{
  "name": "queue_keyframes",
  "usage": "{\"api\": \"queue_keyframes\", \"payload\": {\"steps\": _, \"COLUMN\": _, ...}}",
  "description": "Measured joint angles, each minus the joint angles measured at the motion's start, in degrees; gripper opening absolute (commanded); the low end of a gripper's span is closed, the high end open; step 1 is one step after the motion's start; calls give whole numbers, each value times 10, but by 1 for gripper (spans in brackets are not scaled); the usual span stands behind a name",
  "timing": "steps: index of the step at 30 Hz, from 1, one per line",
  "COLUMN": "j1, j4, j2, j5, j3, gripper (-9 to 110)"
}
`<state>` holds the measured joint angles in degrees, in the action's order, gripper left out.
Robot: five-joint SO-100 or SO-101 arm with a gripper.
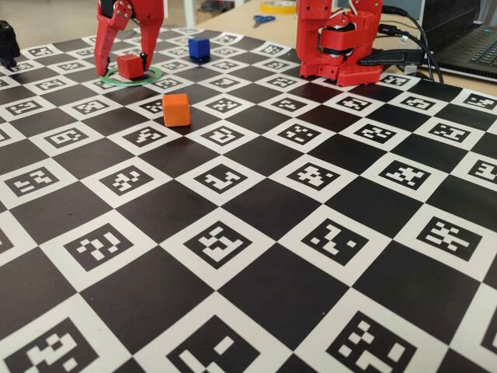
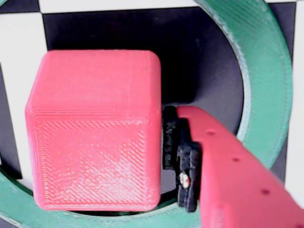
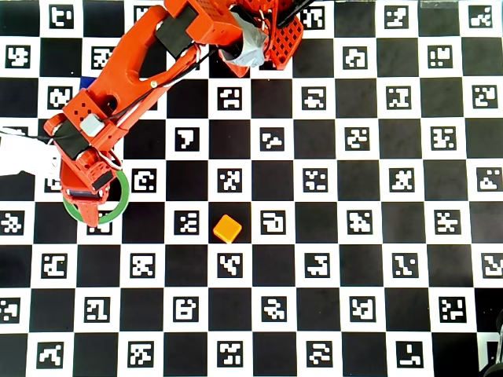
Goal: Grab the red cube then put it in the green circle then put the blue cube on top and finally the orange cube on top
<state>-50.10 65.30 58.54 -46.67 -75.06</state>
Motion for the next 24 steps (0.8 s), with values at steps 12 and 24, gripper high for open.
{"api": "queue_keyframes", "payload": {"steps": 12, "j1": -2, "j4": 4, "j2": 0, "j5": 2, "j3": 0, "gripper": 48}}
{"api": "queue_keyframes", "payload": {"steps": 24, "j1": -3, "j4": 87, "j2": 54, "j5": 12, "j3": 0, "gripper": 48}}
